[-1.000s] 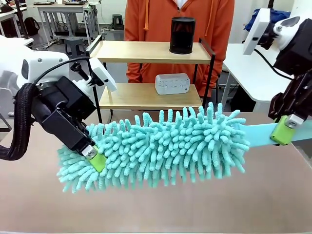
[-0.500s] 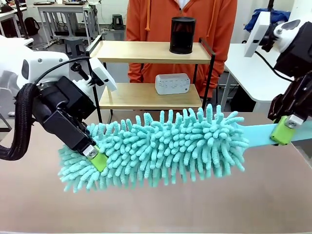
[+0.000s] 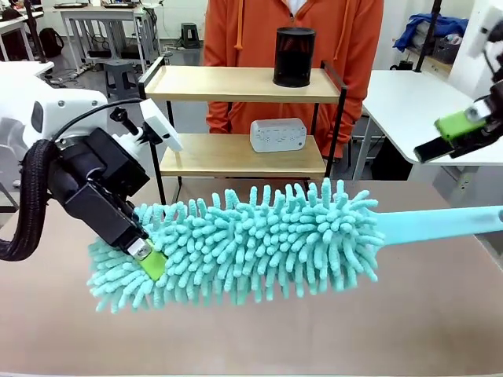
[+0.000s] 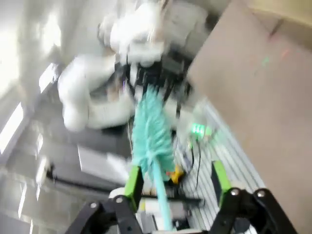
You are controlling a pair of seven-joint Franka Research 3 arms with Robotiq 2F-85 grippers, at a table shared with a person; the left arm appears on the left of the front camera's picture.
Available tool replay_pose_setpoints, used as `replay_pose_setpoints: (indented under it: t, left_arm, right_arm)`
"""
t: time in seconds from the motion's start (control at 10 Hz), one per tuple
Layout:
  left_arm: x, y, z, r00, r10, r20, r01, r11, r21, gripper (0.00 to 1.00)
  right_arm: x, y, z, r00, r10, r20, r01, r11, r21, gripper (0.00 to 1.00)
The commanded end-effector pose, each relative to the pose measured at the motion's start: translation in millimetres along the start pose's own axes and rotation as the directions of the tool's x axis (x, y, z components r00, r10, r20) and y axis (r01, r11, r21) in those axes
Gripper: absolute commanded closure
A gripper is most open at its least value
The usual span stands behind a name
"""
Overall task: Clean the shelf.
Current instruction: Hand the Duster back to the human.
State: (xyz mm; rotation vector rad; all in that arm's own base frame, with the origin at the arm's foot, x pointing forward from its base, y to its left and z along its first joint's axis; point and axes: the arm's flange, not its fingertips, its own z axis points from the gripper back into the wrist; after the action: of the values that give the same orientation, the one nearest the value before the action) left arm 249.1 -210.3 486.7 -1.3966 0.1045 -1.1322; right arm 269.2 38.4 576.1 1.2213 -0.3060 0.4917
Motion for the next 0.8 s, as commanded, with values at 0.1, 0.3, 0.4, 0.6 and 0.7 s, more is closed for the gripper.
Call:
replay_pose_setpoints:
  t: [0.1,0.3,0.4,0.6,0.7]
  left_arm:
    - [-12,-14,21,0.996,-0.040,0.085,0.038,0.999,0.019,1.00]
    - [-23,-25,41,0.987,-0.065,0.149,0.057,0.997,0.059,1.00]
    - [-33,-34,56,0.974,-0.091,0.209,0.077,0.994,0.077,1.00]
    - [-57,-60,95,0.894,-0.180,0.411,0.134,0.981,0.138,1.00]
    - [-75,-77,118,0.801,-0.230,0.553,0.131,0.968,0.213,1.00]
  right_arm:
    - [-32,-30,14,0.893,-0.214,0.397,0.238,0.971,-0.014,0.00]
    - [-59,-64,42,0.802,-0.414,0.430,0.434,0.899,0.057,0.00]
    - [-73,-82,53,0.774,-0.515,0.369,0.516,0.850,0.106,0.00]
    - [-79,-111,41,0.768,-0.626,0.137,0.629,0.777,0.028,0.00]
    - [-73,-123,28,0.791,-0.612,0.027,0.611,0.791,0.015,0.00]
